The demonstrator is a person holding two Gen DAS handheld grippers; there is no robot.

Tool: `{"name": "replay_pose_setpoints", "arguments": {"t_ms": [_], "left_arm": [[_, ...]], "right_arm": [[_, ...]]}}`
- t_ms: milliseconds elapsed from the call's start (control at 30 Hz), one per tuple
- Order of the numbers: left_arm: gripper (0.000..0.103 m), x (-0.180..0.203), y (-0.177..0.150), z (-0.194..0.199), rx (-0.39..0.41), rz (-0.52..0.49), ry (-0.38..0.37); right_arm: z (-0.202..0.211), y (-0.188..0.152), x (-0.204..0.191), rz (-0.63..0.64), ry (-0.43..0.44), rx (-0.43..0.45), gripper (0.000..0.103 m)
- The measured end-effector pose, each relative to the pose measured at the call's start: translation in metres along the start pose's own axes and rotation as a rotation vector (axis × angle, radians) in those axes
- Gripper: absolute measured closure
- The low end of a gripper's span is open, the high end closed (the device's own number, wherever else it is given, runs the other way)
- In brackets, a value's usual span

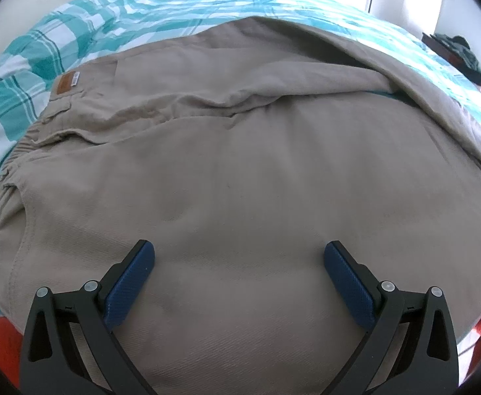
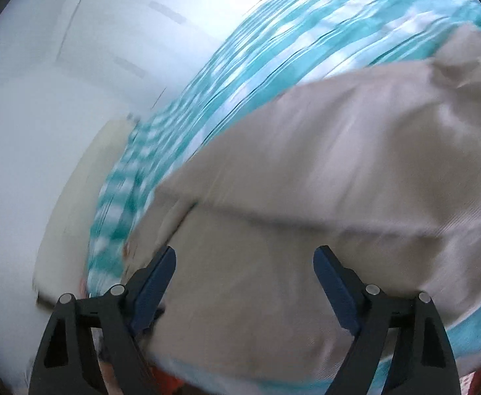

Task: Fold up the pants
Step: 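Move the right tool toward the frayed leg hem to grasp it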

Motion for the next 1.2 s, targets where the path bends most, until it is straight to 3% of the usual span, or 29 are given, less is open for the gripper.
{"name": "replay_pose_setpoints", "arguments": {"t_ms": [133, 500, 1200], "left_arm": [[0.0, -0.001, 0.0, -0.001, 0.01, 0.0, 0.005], [0.0, -0.002, -0.001, -0.001, 0.016, -0.005, -0.005], [0.0, -0.001, -0.002, -0.001, 0.018, -0.004, -0.004]], "right_arm": [[-0.01, 0.011, 0.02, -0.131, -0.064, -0.041, 0.018], [-0.002, 0.012, 0.017, -0.115, -0.194, 0.051, 0.018], [0.01, 0.004, 0.021, -0.077, -0.208, 0.073, 0.025]]}}
Point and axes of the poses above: each gripper's, at about its wrist camera, not at the fingertips, and z roughly against the way its jaws point, x to its right, y to its top, the point moved 5 cm from there along -z, roughly the way its jaws point, and after that the axes turned 7 degrees about z, right-handed, at the moved point
